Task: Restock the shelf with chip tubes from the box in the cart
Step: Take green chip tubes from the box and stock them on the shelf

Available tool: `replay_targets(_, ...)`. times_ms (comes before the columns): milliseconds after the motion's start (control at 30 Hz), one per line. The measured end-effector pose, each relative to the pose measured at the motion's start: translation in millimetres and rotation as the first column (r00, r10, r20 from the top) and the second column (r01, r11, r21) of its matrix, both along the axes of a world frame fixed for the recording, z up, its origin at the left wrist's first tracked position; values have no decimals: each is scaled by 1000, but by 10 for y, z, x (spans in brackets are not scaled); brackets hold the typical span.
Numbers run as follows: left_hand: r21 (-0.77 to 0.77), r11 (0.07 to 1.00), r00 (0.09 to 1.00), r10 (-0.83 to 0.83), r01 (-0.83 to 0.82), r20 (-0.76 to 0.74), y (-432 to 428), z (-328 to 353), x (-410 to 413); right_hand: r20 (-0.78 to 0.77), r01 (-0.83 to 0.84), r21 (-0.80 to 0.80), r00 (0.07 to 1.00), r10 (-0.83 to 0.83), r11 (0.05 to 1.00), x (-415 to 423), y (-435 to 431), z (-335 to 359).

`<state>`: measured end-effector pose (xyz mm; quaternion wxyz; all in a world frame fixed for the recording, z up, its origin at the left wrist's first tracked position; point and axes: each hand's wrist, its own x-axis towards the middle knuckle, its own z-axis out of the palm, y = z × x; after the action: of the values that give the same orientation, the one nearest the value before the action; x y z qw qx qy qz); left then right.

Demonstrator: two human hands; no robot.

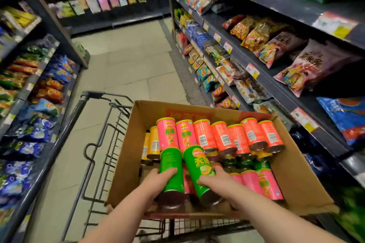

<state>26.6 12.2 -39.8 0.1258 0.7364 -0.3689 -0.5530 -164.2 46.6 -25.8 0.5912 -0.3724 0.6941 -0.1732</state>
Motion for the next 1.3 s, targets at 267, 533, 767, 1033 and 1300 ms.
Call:
replay_targets(267, -297, 955, 990, -51, 9, -133, 445, 466, -111, -57, 82, -138, 994, -90, 987, -22, 573, 434)
replay_targets(533, -430, 902, 939, -171, 28, -298, 1099, 762, -315, -72, 178, -296, 975, -208, 939, -104, 1310, 811)
replay_targets(767, -416, 908, 860, -252, 52, -444, 1649, 836, -596, 4, 362, -371, 921, -389, 855, -229, 2060, 940)
replay_targets(1033, -407, 905, 759, -353, 128, -547, 2021, 905, -988, -19, 459, -424, 857, -514, 781, -468, 2711, 1128)
replay_targets(1300, -397, 896, 673, -419, 198, -610, 2283, 976, -1452, 6, 539, -469, 794, -608, 700, -785, 3144, 1274)
